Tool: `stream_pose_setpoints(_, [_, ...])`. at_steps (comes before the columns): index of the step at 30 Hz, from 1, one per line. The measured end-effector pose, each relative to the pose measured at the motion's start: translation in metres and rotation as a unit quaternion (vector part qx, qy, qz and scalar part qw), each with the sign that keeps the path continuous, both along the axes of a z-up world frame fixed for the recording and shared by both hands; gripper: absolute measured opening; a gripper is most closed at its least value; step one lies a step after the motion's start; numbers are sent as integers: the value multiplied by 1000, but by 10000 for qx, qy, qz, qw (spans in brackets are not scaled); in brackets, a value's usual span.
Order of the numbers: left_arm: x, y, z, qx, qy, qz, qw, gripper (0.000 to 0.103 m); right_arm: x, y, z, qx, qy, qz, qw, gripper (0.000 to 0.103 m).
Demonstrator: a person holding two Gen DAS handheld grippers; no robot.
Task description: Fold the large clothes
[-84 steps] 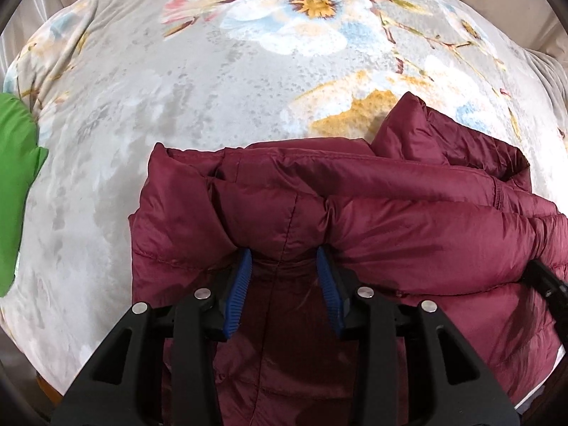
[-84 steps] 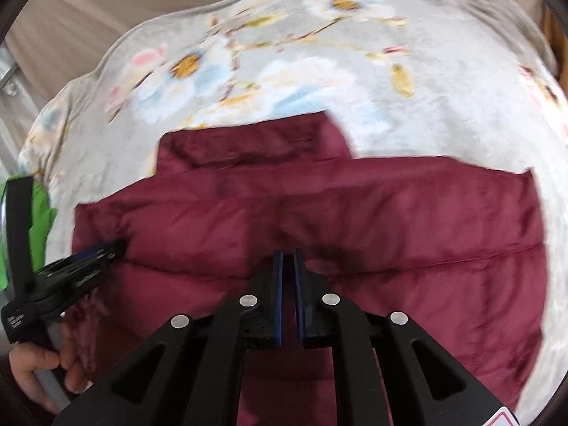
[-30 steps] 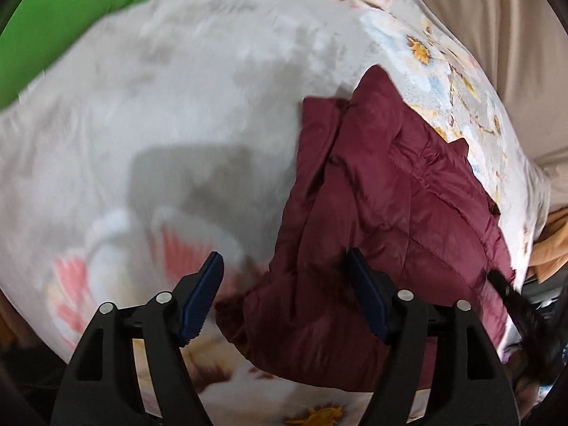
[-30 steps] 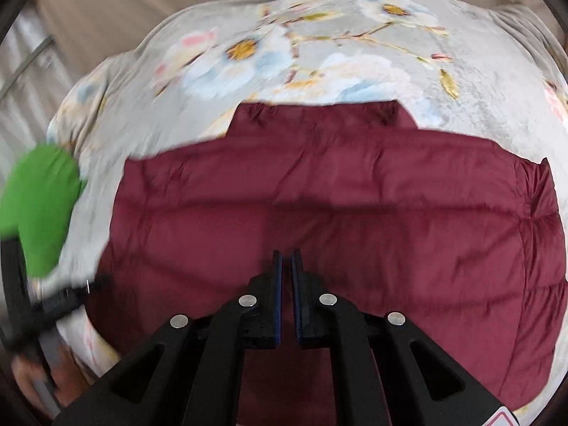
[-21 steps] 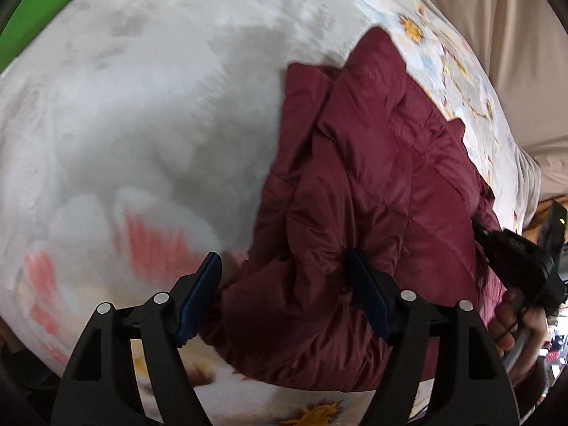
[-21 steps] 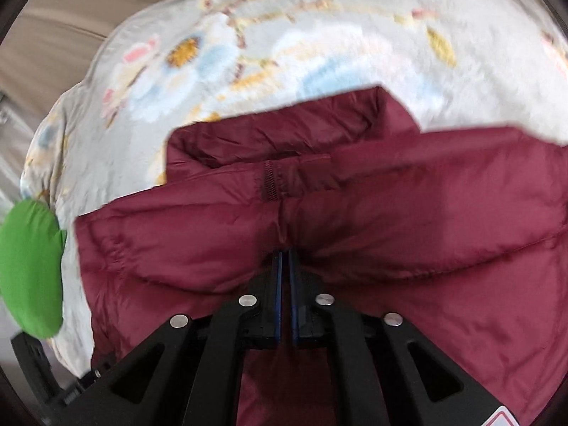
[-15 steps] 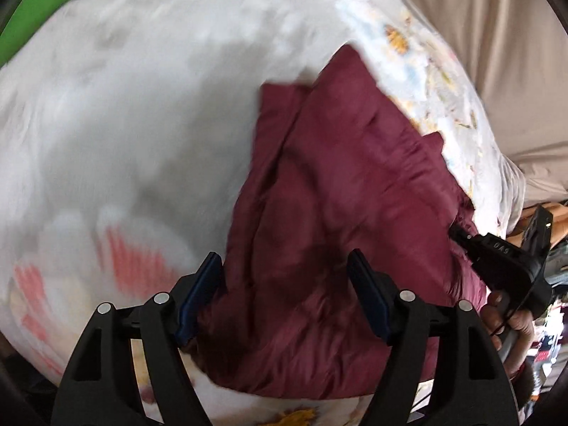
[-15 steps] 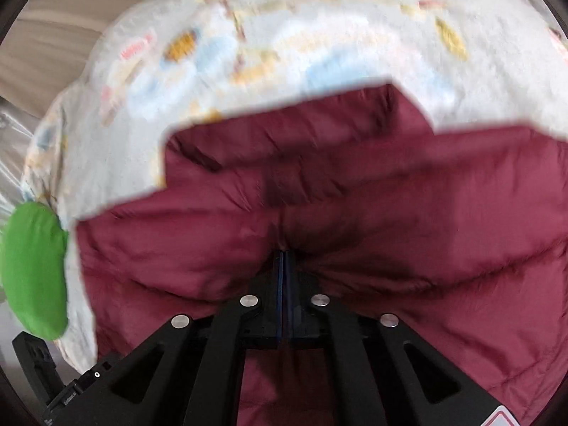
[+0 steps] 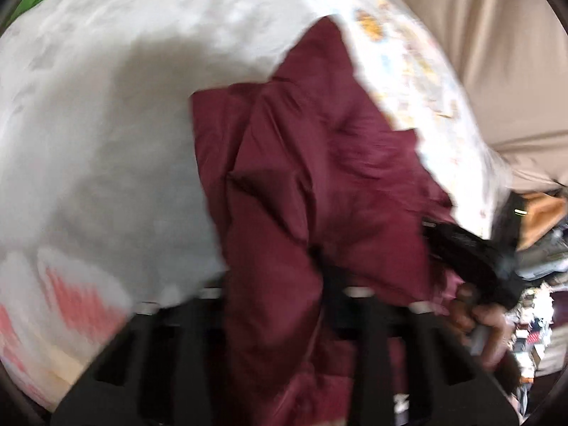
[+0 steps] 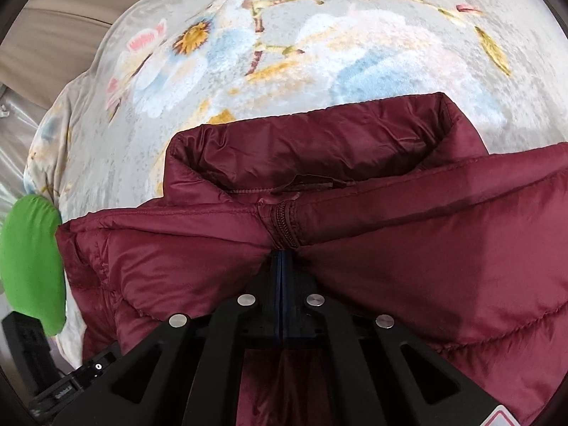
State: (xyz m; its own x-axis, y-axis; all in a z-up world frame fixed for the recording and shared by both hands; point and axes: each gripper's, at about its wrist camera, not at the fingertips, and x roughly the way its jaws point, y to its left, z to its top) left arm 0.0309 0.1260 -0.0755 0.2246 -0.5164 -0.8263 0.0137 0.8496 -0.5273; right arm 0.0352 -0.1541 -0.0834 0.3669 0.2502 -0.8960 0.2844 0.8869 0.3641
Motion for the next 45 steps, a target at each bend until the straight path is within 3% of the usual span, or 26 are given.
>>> stream_pose_setpoints(4, [-19, -21, 63, -326, -592, -380, 9970, 8, -1, -1, -1, -14, -55, 99, 9999, 0])
stream_pose_setpoints(6, [-30, -42, 98, -593, -922, -680, 9916, 8, 0, -1, -1, 15, -77, 155, 9998, 0])
stream_pose_setpoints(9, [-46, -87, 123, -490, -1203, -1199, 9843, 8, 0, -1, -1, 80, -95, 253, 9996, 0])
stream_pose_setpoints(12, [-55, -113, 127, -285, -1272, -1419, 9813, 8, -10, -9, 10, 245, 24, 203, 9995, 1])
stream_pose_setpoints(13, [-57, -118, 128, -291, -1253, -1409, 9816, 8, -27, -20, 24, 486, -166, 99, 9986, 7])
stream_pose_setpoints(16, [-58, -121, 128, -230, -1244, -1384, 9823, 8, -76, -37, 49, 616, -380, 97, 9973, 8])
stream_pose_setpoints(20, [-62, -129, 128, -222, -1137, -1307, 9846, 8, -113, -27, 15, 540, 136, 345, 9979, 5])
stream_pose_setpoints(21, [-62, -134, 126, -222, -1114, -1310, 9849, 8, -114, -23, 5, 494, 166, 356, 9980, 0])
stream_pose_setpoints(23, [-64, -143, 126, -185, -1067, -1366, 9847, 8, -109, -18, -9, 570, 134, 356, 9976, 0])
stream_pose_setpoints(26, [-72, -160, 126, -88, -1077, -1526, 9824, 8, -98, -12, -11, 556, 58, 557, 9969, 0])
stream_pose_setpoints(28, [-77, -171, 125, -57, -1057, -1629, 9809, 8, -98, -20, -11, 807, 37, 608, 9949, 0])
stream_pose_setpoints(30, [-80, -179, 123, -67, -1044, -1707, 9798, 8, -113, -45, 0, 1039, -48, 328, 9940, 0])
stream_pose_setpoints(31, [-82, -182, 124, -32, -1068, -1740, 9789, 8, -131, -65, 15, 1069, -301, 41, 9938, 0])
stream_pose_setpoints(34, [-87, -187, 125, 82, -1145, -1795, 9770, 8, -186, -129, 43, 795, -670, -742, 9918, 2])
stream_pose_setpoints(36, [-90, -196, 127, 121, -1169, -1849, 9757, 8, -203, -156, 36, 660, -549, -1078, 9905, 1])
stream_pose_setpoints(37, [-92, -200, 126, 117, -1166, -1898, 9748, 8, -202, -164, 20, 829, -374, -1084, 9899, 0])
stream_pose_setpoints(41, [-106, -239, 122, 211, -1131, -2321, 9659, 8, -182, -149, -10, 727, -241, -749, 9942, 0])
stream_pose_setpoints(45, [-115, -283, 103, 210, -1015, -2771, 9552, 8, -174, -158, -23, 1288, -314, -814, 9878, 0])
